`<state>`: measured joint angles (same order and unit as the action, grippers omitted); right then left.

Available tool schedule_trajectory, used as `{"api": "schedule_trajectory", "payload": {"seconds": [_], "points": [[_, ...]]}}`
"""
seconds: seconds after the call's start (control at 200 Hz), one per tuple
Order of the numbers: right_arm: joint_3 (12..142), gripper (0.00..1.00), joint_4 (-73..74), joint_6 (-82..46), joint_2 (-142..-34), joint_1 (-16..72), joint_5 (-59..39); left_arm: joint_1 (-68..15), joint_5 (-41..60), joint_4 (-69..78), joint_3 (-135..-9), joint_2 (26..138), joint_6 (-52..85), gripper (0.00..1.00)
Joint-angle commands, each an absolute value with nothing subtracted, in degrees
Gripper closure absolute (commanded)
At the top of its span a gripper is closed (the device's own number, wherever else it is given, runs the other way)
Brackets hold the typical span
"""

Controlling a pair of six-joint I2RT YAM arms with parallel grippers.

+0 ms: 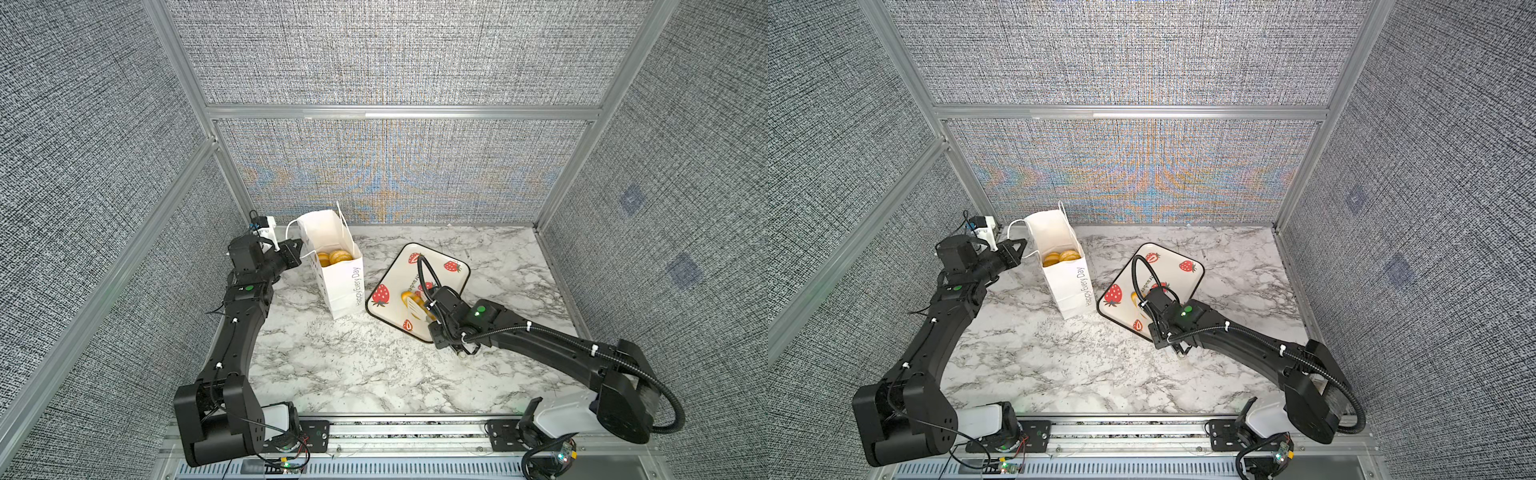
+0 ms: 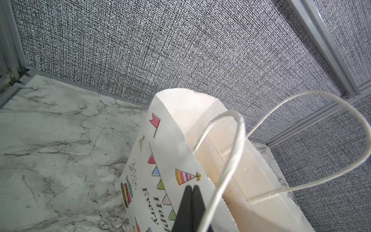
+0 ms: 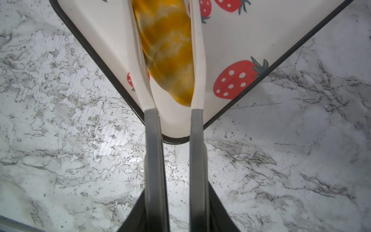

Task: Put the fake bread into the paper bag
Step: 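Close the tongs on the striped croissant, then lift the croissant off the tray with the tongs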

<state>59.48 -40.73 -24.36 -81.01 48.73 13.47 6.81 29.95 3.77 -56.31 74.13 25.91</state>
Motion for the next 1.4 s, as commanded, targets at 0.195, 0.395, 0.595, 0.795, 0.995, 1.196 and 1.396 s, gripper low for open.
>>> {"api": "schedule_trajectory", "payload": {"seconds": [0.195,0.395,0.595,0.795,0.995,1.196,1.396], "points": [[62.53,0.70,-36.24,-26.45,-80.08,47.67,16.16,6.78,30.10,5.10,-56.16,74.07,25.80,1.00],[65.91,0.73,-35.29,-27.29,-80.09,47.64,16.15,6.77,30.19,5.18,-56.07,73.92,25.84,1.00],[68.81,0.74,-34.34,-27.02,-78.83,47.64,17.09,6.79,30.30,5.28,-56.10,74.03,25.93,1.00],[70.88,0.74,-32.98,-26.15,-78.09,47.90,19.19,6.77,30.30,5.30,-56.05,74.07,25.93,1.00],[73.04,0.74,-30.62,-25.26,-78.53,48.42,19.65,6.79,30.24,5.27,-56.00,74.09,25.93,1.00],[76.64,0.74,-28.93,-24.00,-79.97,49.51,20.91,6.78,30.23,5.35,-56.00,74.02,25.93,1.00],[79.25,0.74,-24.35,-22.16,-80.42,51.12,22.31,6.77,30.32,5.28,-56.07,74.02,25.94,1.00]]}}
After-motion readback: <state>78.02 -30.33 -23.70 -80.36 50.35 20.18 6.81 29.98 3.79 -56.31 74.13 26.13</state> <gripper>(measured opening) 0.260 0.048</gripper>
